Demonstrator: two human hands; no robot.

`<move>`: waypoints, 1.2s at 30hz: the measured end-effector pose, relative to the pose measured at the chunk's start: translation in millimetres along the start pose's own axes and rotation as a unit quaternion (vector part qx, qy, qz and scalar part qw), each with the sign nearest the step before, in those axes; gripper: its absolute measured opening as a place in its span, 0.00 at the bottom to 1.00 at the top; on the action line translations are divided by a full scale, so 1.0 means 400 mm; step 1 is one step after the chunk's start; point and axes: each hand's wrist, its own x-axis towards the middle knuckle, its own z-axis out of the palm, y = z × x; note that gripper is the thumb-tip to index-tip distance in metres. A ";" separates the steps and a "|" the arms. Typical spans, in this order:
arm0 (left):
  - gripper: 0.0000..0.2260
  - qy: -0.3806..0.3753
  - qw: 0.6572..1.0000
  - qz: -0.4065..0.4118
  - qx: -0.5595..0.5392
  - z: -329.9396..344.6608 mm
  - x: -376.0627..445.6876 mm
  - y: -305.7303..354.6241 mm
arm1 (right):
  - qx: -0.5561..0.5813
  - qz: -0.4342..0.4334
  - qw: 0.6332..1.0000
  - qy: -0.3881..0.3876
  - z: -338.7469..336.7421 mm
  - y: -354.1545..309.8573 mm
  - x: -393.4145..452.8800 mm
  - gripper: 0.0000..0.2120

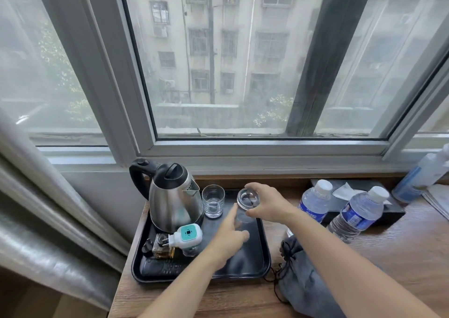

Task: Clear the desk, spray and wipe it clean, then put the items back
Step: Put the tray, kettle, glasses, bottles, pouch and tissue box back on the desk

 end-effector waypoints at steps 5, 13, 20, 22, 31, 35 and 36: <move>0.43 0.002 0.997 -0.046 -0.056 0.019 0.036 0.010 | 0.015 0.042 0.998 -0.034 0.042 0.019 0.082 0.41; 0.45 0.012 0.996 -0.049 -0.068 0.009 0.087 0.004 | 0.041 0.051 0.997 -0.031 0.052 0.030 0.150 0.43; 0.48 0.010 0.998 -0.026 -0.059 0.004 0.080 0.010 | 0.026 0.022 0.999 -0.014 0.070 0.038 0.147 0.44; 0.43 0.013 0.998 -0.028 -0.051 0.003 0.068 0.003 | -0.059 -0.024 0.998 0.019 0.081 0.022 0.145 0.42; 0.45 0.049 0.995 -0.083 -0.006 -0.043 -0.074 -0.025 | -0.223 -0.078 0.972 0.001 0.128 -0.065 0.183 0.40; 0.48 0.054 0.993 -0.103 0.012 -0.065 -0.118 -0.008 | -0.212 -0.071 0.974 0.024 0.140 -0.067 0.187 0.35; 0.47 0.056 0.993 -0.102 0.015 -0.072 -0.127 0.000 | -0.210 -0.074 0.974 0.032 0.141 -0.068 0.185 0.34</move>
